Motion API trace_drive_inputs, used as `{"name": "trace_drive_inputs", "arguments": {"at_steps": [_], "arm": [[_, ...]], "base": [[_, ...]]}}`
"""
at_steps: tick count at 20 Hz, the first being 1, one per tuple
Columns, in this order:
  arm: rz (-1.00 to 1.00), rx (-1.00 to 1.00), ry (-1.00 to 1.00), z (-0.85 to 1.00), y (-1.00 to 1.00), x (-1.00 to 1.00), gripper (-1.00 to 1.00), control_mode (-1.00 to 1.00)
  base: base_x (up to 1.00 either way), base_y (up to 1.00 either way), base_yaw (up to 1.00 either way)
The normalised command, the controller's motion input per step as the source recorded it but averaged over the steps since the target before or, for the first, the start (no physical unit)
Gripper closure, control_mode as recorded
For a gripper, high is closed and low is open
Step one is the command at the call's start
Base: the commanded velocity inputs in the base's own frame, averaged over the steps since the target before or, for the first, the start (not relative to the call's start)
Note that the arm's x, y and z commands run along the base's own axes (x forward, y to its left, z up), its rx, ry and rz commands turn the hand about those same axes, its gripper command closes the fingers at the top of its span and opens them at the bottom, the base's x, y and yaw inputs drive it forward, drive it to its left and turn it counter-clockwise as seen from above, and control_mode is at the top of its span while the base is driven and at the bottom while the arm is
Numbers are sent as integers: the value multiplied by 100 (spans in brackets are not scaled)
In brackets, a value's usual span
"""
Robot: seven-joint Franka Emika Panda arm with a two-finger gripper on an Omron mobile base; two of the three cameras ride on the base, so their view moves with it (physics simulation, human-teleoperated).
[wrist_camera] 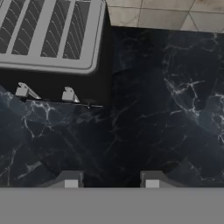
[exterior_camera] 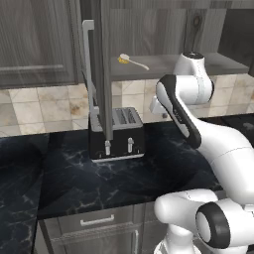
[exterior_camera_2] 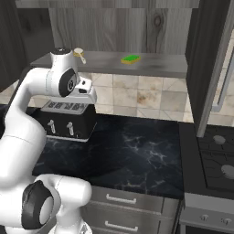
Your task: Locate and retrieve the dish brush and sponge from the cabinet. Place them next to the sink.
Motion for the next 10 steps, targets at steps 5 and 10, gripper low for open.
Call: {"name": "trace_drive_inputs", "arguments": {"at_steps": [5, 10], "arm": [[0, 0, -1, 0, -3, -6, -100, -100], [0, 1, -11, 0, -6, -17, -100, -100]], "base": [[0, 0, 0], [0, 0, 0]]}}
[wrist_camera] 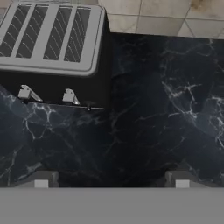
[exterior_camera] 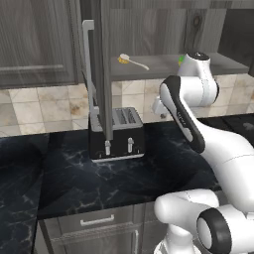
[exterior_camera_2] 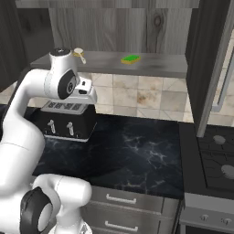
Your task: Locate and retrieve the dish brush and sponge from the cabinet. Place them next to the sink.
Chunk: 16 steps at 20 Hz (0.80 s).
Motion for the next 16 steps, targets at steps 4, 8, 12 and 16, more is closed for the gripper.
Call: {"name": "trace_drive_inputs", "arguments": {"at_steps": [4, 8, 12, 16], "arm": [[1, 0, -20, 20, 0, -6, -100, -100], [1, -2, -17, 31, 0, 0, -100, -100], [1, 0, -23, 22, 0, 0, -100, -100], [6, 0, -22, 38, 0, 0, -100, -100]], "base": [[0, 0, 0], [0, 0, 0], [0, 0, 0], [0, 0, 0]]}}
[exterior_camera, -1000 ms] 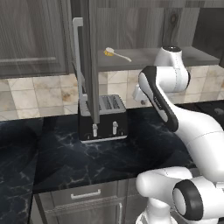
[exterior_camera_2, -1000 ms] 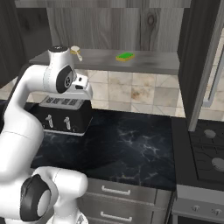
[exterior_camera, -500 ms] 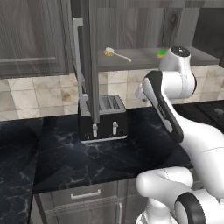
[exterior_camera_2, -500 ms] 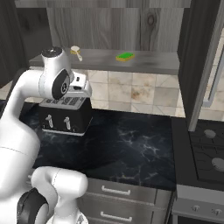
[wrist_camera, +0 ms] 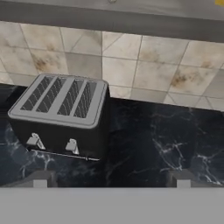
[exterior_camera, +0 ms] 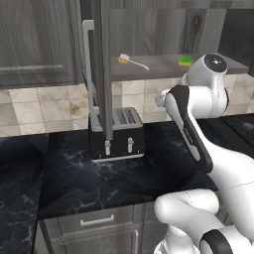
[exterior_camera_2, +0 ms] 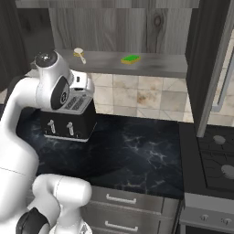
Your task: Locate and retrieve the dish brush and sponge from the cabinet. Place them next to the sink.
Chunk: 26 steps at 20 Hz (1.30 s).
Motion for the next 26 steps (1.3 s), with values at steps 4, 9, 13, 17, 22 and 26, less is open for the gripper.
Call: {"name": "trace_drive_inputs", "arguments": {"at_steps": [4, 9, 13, 17, 22, 26], "arm": [[6, -3, -18, 44, 0, 0, -100, -100], [4, 0, -12, 34, 0, 1, -100, -100], [3, 0, -2, 25, 0, 17, -100, -100], [4, 0, -2, 23, 2, 29, -100, -100], [2, 0, 0, 29, 0, 45, -100, -100], [0, 4, 1, 23, 0, 49, -100, -100]], "base": [[0, 0, 0], [0, 0, 0], [0, 0, 0], [0, 0, 0], [0, 0, 0], [0, 0, 0]]}}
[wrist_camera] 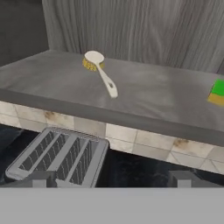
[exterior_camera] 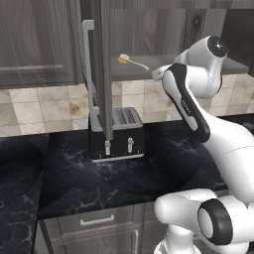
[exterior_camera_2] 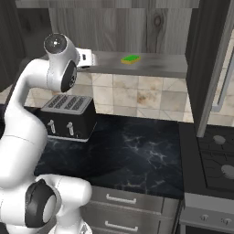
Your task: Locate and retrieve the dish brush and sponge from the cabinet. Place them next to the sink.
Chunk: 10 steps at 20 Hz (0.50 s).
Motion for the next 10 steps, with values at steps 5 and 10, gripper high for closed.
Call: {"name": "trace_drive_inputs", "arguments": {"at_steps": [5, 10], "arm": [[2, 2, 8, 4, 9, 50, -100, -100], [1, 0, 2, 0, 17, 55, -100, -100]], "base": [[0, 0, 0], [0, 0, 0]]}}
